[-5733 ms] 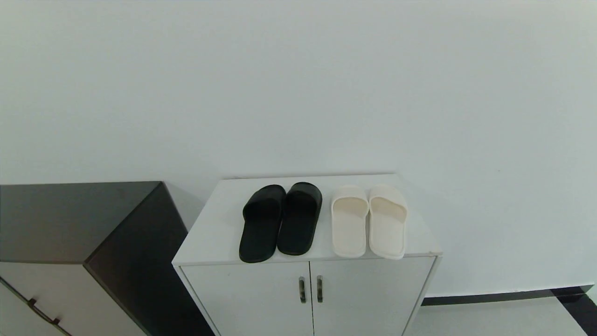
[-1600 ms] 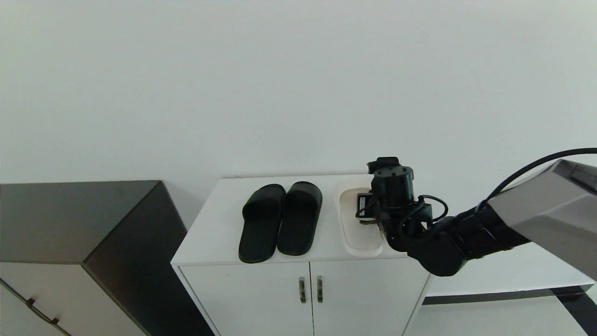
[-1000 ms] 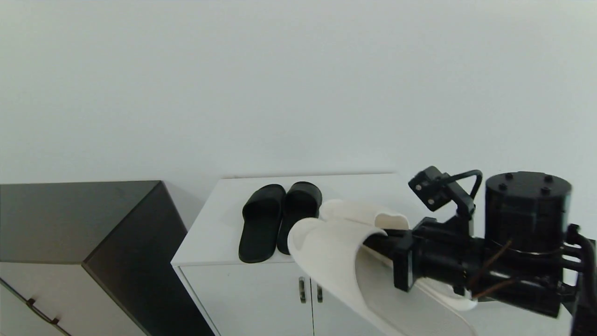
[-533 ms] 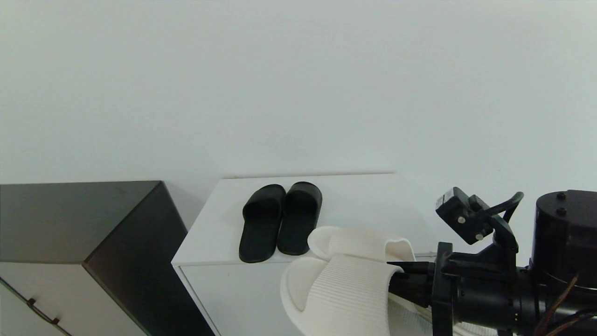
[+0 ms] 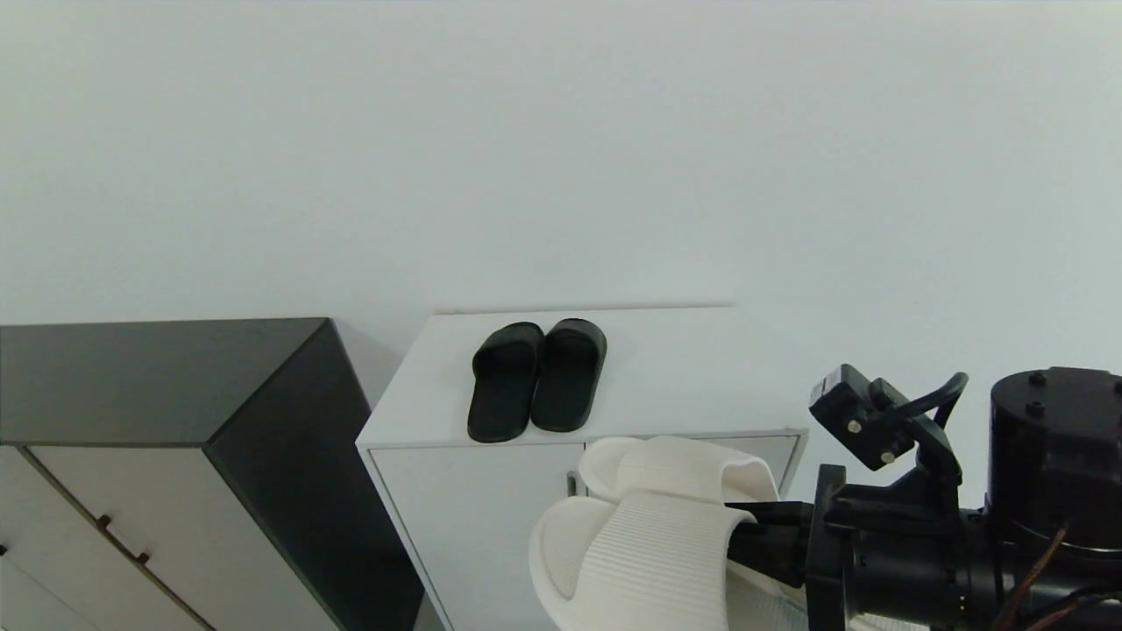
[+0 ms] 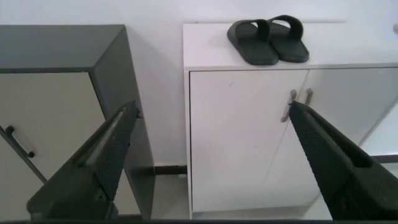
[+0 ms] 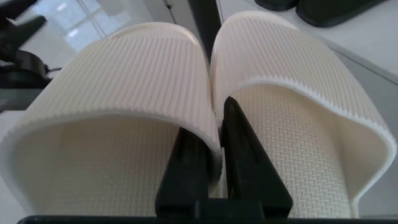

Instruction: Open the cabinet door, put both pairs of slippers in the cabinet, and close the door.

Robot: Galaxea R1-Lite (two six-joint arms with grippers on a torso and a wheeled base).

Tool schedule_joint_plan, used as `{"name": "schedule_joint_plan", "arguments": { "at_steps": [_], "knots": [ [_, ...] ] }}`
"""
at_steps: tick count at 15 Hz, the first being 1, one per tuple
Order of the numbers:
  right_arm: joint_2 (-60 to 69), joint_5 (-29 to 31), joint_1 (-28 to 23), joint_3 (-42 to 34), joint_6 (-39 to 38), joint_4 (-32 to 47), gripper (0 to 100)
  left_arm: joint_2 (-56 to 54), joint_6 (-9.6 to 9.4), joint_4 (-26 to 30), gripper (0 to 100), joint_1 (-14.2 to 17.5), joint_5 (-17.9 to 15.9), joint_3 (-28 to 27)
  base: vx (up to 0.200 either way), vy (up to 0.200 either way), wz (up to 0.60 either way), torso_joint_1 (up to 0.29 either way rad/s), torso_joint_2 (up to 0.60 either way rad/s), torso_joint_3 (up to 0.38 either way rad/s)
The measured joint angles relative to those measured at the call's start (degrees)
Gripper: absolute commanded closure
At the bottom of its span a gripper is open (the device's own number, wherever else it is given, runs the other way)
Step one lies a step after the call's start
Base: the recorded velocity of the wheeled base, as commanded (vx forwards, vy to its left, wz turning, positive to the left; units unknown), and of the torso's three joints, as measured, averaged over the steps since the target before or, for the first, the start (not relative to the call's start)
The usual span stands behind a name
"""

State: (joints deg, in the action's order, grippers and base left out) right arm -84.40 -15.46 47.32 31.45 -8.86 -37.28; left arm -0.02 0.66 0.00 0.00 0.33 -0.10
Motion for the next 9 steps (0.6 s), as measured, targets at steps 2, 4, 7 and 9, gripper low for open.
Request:
{"name": "schedule_joint_plan", "arguments": {
  "at_steps": [2,4,7,9],
  "knots": [
    [-0.3,-0.17,0.06,-0.32,1.26,-0.11,100,0.0,0.02,0.0,0,0.0,0.0,0.0,0.0,0.0,0.0,0.0,0.0,0.0],
    [-0.61,-0.17,-0.04,-0.65,1.48,-0.11,100,0.0,0.02,0.0,0,0.0,0.0,0.0,0.0,0.0,0.0,0.0,0.0,0.0],
    [-1.13,-0.27,0.05,-0.94,1.48,-0.13,100,0.0,0.0,0.0,0,0.0,0.0,0.0,0.0,0.0,-0.4,0.0,0.0,-0.002],
    [-1.41,-0.27,0.02,-1.06,1.48,-0.13,100,0.0,0.0,0.0,0,0.0,-0.01,0.0,0.0,0.0,-0.6,0.002,0.01,0.0]
  ]
}}
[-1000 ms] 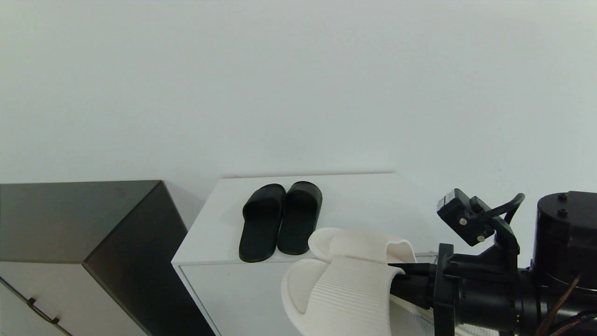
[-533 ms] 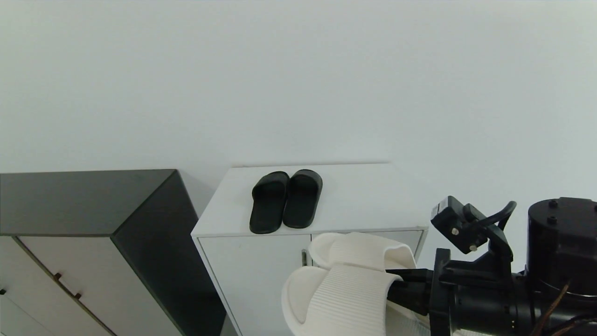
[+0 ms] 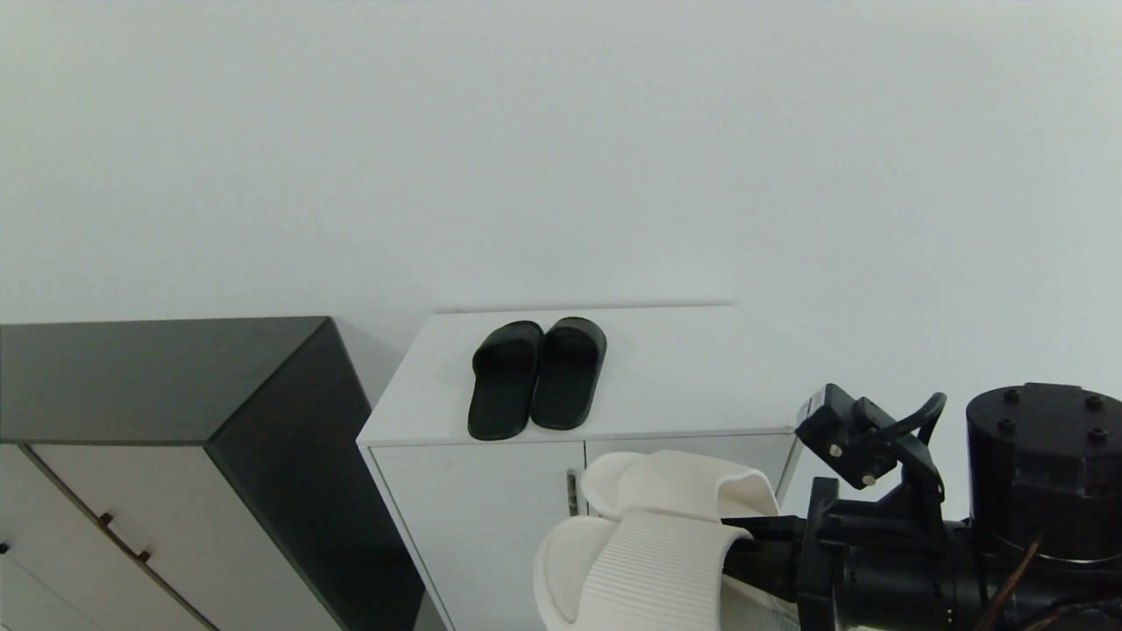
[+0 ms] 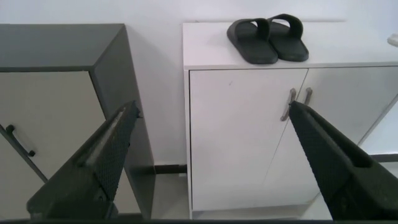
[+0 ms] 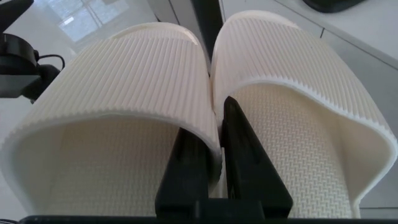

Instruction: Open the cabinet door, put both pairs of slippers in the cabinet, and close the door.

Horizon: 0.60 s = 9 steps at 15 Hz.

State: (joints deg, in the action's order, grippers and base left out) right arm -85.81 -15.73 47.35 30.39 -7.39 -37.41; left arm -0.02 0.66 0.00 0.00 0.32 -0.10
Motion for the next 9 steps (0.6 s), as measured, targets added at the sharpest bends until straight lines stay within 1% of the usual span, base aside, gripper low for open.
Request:
{"name": "schedule_joint_plan", "arguments": {
  "at_steps": [3,4,7,9],
  "knots": [
    [-0.27,0.0,0.02,-0.07,0.02,-0.02,100,0.0,0.02,0.0,0,0.0,0.01,0.0,0.0,0.0,-0.6,0.001,0.0,0.001],
    [-0.32,-0.01,0.0,-0.07,0.02,-0.09,100,0.0,0.0,0.0,0,0.0,0.01,0.0,0.0,0.0,-0.6,-0.061,0.14,0.1],
    [-0.49,0.05,0.04,-0.11,0.04,0.0,100,0.0,0.02,0.0,0,0.0,0.01,0.0,0.0,0.0,-0.6,-0.147,0.33,0.173],
    [-0.79,0.23,-0.02,-0.27,1.34,0.0,100,0.0,0.02,0.05,0,0.0,0.01,0.0,0.0,0.0,0.0,-0.156,0.36,0.198]
  ]
}}
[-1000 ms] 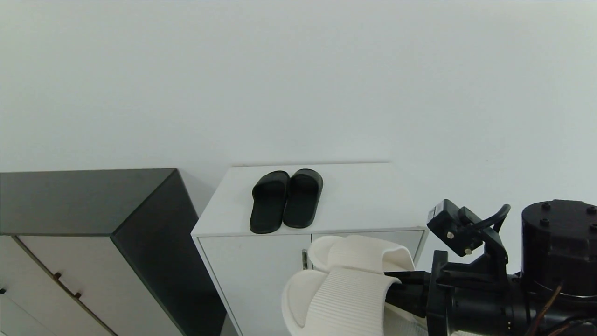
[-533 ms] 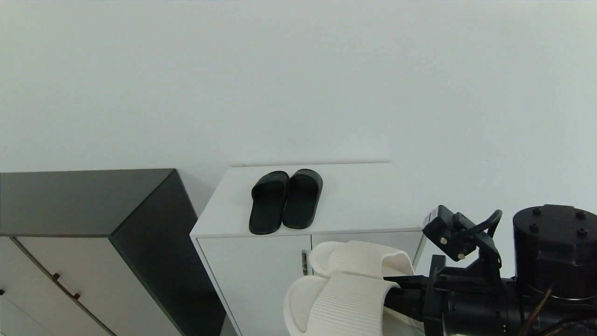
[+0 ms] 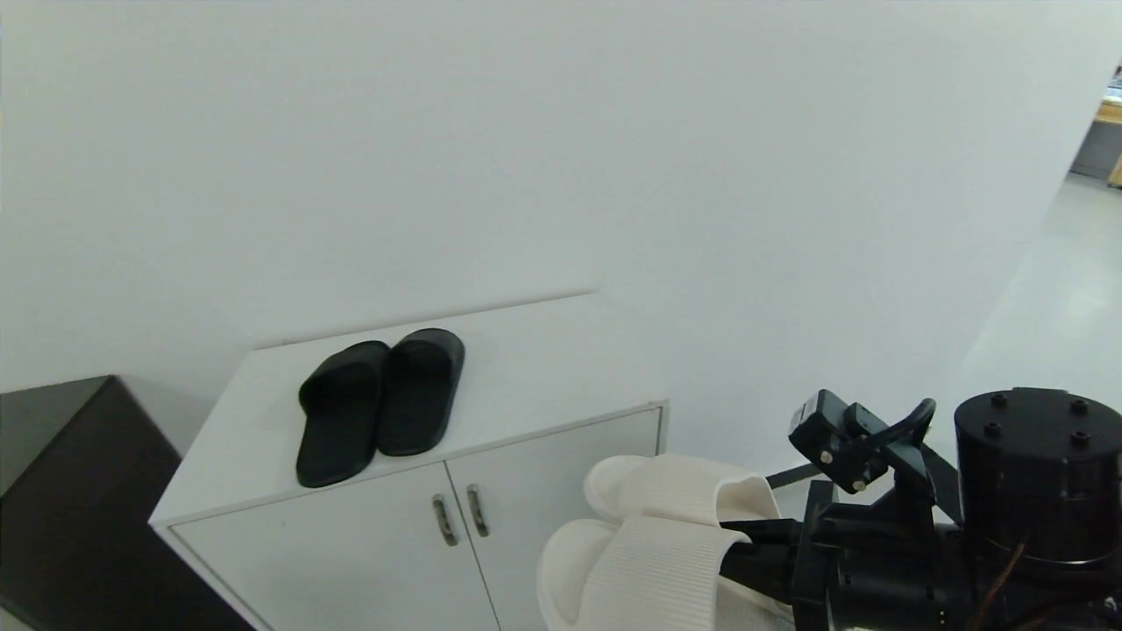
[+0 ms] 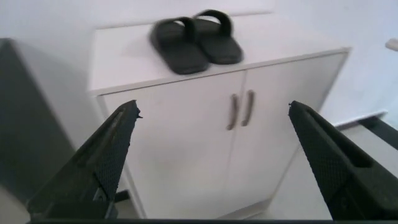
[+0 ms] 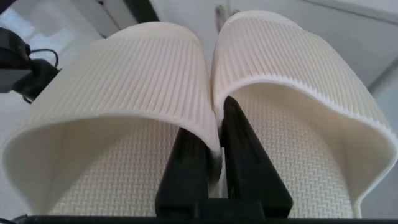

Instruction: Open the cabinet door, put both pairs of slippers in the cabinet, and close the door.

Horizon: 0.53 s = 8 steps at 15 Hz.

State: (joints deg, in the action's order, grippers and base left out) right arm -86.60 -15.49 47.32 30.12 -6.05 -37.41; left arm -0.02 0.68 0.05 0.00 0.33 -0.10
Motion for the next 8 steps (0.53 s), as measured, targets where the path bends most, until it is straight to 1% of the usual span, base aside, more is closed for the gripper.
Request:
{"name": "schedule_joint_plan", "arguments": {
  "at_steps": [2,6,8],
  "knots": [
    [-0.39,-0.1,0.02,-0.35,1.58,0.0,100,0.0,0.0,-0.02,0,0.0,-0.01,0.0,0.0,0.0,0.0,-0.164,0.37,0.205],
    [-0.59,-0.16,0.17,-0.89,1.91,-0.22,100,0.0,-0.02,-0.02,0,0.0,0.0,0.0,0.0,0.0,0.0,-0.176,0.4,0.222],
    [-0.63,-0.32,0.22,-0.96,1.93,-0.27,100,0.0,-0.02,-0.05,0,0.0,-0.01,0.0,0.0,0.0,0.0,-0.107,0.26,0.144]
  ]
}}
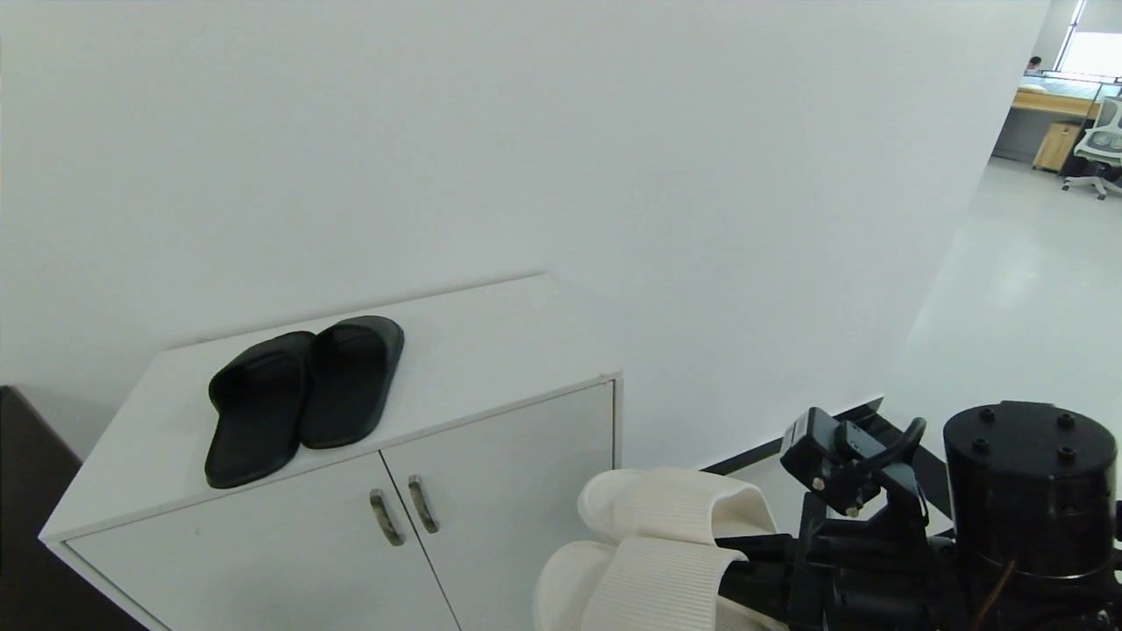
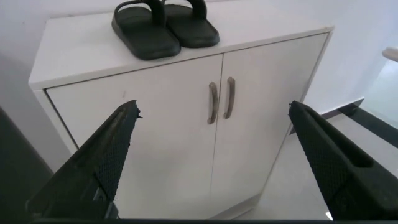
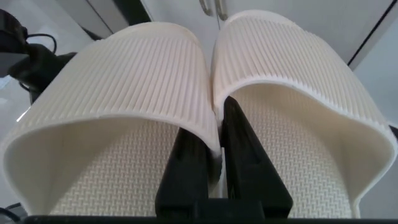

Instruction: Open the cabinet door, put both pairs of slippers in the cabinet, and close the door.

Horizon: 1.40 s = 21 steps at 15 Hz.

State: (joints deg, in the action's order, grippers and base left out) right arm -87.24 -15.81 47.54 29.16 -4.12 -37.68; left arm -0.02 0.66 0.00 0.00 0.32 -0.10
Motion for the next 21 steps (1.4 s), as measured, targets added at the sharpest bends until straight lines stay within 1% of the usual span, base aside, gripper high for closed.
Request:
{"name": "schedule_joint_plan", "arguments": {
  "at_steps": [2,12,21],
  "knots": [
    [-0.06,0.09,0.06,0.0,0.0,-0.02,100,0.0,0.02,0.0,0,-0.05,0.01,0.0,0.0,0.0,0.0,-0.027,0.08,0.051],
    [-0.24,-0.09,0.11,-0.74,1.12,0.02,100,0.0,0.02,0.0,0,0.0,0.0,0.0,0.0,0.0,0.6,-0.004,0.01,0.008],
    [-0.28,-1.76,0.02,-2.38,1.12,-2.17,100,0.0,0.1,0.02,0,0.0,0.0,0.0,0.0,0.0,0.0,0.0,0.0,0.0]
  ]
}}
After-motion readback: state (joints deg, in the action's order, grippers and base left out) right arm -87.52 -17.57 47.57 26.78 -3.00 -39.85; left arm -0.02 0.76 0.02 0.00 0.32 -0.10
